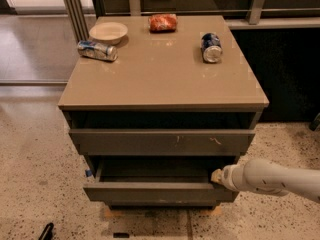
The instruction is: Open middle drawer
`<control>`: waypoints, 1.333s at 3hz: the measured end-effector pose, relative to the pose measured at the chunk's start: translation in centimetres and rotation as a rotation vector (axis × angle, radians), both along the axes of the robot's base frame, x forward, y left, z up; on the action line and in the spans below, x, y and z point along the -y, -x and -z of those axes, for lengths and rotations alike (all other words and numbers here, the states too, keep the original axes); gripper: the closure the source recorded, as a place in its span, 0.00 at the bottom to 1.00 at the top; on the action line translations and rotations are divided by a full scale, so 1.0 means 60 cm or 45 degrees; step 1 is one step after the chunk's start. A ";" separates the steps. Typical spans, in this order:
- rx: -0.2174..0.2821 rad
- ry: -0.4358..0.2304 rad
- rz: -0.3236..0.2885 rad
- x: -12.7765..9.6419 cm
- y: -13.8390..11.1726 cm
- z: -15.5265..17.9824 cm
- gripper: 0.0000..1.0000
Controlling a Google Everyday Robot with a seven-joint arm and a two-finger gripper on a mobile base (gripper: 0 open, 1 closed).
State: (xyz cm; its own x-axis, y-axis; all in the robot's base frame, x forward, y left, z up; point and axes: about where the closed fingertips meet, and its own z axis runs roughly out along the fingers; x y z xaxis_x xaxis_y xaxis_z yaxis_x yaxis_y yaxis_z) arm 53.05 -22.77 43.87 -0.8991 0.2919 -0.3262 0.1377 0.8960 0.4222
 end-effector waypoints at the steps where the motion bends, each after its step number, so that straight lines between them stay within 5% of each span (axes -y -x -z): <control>1: -0.037 0.006 -0.036 -0.005 0.015 0.009 1.00; 4: -0.068 0.007 -0.097 -0.013 0.062 0.012 1.00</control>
Offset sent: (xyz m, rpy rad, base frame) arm -0.0932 0.0141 -0.0368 -0.0340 0.1864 0.1797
